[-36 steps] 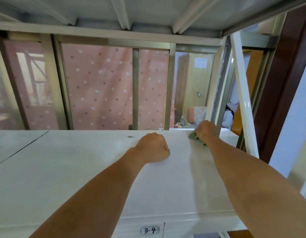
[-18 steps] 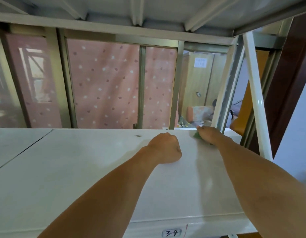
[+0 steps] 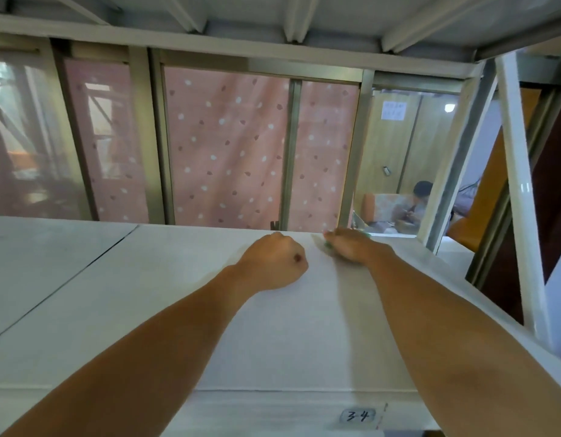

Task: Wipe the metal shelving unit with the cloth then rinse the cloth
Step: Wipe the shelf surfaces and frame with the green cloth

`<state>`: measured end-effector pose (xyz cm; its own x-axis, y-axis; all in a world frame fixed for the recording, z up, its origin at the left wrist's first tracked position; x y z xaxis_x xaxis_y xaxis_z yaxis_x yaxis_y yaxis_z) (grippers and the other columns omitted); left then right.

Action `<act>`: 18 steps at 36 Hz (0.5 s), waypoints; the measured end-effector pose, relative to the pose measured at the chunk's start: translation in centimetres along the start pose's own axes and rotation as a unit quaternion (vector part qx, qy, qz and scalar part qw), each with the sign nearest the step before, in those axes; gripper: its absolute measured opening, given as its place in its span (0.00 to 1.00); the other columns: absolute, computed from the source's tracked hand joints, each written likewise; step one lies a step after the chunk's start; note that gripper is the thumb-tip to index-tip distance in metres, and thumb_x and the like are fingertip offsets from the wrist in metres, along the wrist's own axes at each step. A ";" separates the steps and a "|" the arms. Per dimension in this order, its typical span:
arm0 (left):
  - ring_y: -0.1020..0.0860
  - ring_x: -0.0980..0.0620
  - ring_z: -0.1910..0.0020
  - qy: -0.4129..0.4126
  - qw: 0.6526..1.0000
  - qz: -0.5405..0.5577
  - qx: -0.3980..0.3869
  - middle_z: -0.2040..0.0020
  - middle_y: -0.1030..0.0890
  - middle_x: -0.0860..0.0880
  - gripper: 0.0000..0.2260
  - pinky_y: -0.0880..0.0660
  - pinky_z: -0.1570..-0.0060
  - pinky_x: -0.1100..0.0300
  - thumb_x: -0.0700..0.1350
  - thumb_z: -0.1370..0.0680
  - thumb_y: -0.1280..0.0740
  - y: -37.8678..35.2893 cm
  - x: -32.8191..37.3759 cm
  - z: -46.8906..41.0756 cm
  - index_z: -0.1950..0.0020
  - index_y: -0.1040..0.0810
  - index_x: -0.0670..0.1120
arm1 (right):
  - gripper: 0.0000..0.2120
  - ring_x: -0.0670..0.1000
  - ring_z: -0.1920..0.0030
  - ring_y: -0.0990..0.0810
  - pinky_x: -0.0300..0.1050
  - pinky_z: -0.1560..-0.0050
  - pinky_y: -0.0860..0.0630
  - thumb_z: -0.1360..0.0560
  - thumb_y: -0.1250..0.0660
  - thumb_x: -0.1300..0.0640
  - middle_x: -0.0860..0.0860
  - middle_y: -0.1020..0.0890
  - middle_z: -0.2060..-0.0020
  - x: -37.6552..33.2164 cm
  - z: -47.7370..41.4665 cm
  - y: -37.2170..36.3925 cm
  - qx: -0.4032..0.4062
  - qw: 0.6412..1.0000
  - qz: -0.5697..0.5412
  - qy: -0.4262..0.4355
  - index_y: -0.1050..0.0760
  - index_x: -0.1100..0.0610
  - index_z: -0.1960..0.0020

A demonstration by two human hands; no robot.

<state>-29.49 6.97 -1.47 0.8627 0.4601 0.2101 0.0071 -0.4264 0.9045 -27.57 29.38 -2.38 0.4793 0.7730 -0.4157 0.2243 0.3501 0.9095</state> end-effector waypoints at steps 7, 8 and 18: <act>0.20 0.47 0.55 0.151 0.986 -0.068 0.005 0.55 0.15 0.47 0.16 0.22 0.51 0.57 0.49 0.26 0.42 7.1 -13.3 7.1 0.56 0.16 0.45 | 0.41 0.57 0.23 0.39 0.60 0.25 0.43 0.25 0.61 0.31 0.53 0.39 0.21 -4.1 -0.8 -2.8 -0.025 0.999 0.042 0.020 0.41 0.53 0.21; 0.20 0.48 0.54 0.166 0.983 -0.073 -0.013 0.54 0.15 0.48 0.15 0.22 0.49 0.56 0.49 0.24 0.40 7.8 -14.5 8.2 0.56 0.15 0.46 | 0.43 0.56 0.23 0.39 0.60 0.25 0.42 0.27 0.61 0.29 0.53 0.39 0.21 -5.3 -0.2 -3.1 -0.025 0.998 0.043 0.026 0.41 0.53 0.21; 0.21 0.53 0.44 0.119 0.989 -0.082 -0.011 0.43 0.17 0.56 0.11 0.27 0.38 0.59 0.49 0.22 0.36 10.5 -18.2 14.5 0.46 0.14 0.54 | 0.41 0.52 0.20 0.48 0.61 0.23 0.49 0.25 0.58 0.29 0.49 0.48 0.19 -17.0 1.6 -8.4 -0.055 0.995 0.037 0.071 0.48 0.51 0.18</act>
<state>-37.73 -17.20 -1.16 0.7073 0.6933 0.1384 0.1238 -0.3142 0.9412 -36.26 12.41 -2.96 0.3647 0.8633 -0.3489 0.0942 0.3386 0.9362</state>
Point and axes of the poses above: each hand's wrist, its own z-axis away from the middle knuckle, its own y-axis out of the back of the hand, x = y × z, the point moved 3 cm from there along -z, towards the middle knuckle
